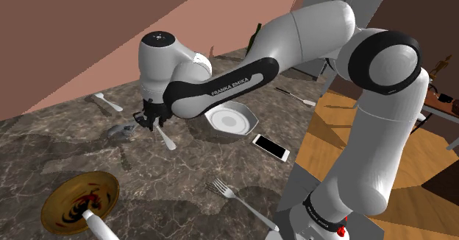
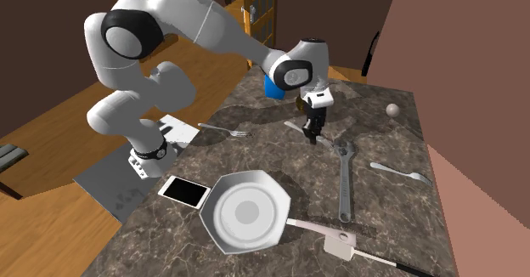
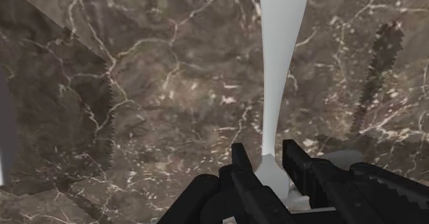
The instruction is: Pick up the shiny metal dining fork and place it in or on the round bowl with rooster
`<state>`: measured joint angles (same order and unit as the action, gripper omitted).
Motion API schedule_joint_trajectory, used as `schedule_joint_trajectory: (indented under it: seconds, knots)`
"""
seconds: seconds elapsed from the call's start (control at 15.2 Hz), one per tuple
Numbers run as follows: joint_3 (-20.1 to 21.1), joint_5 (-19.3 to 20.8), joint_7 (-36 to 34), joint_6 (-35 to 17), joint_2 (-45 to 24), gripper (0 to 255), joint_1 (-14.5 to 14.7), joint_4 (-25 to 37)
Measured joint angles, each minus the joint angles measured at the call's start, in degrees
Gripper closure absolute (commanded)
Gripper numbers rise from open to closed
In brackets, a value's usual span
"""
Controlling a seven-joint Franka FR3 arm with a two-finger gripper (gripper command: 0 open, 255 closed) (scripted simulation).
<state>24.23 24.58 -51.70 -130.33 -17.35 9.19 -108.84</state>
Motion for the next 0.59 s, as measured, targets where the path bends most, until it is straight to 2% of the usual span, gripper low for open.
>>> schedule_joint_trajectory:
  seconds: [0.59]
  knots:
    - [0.93, -2.87, 2.80, 5.29, 2.94, 255, -0.58, 3.00]
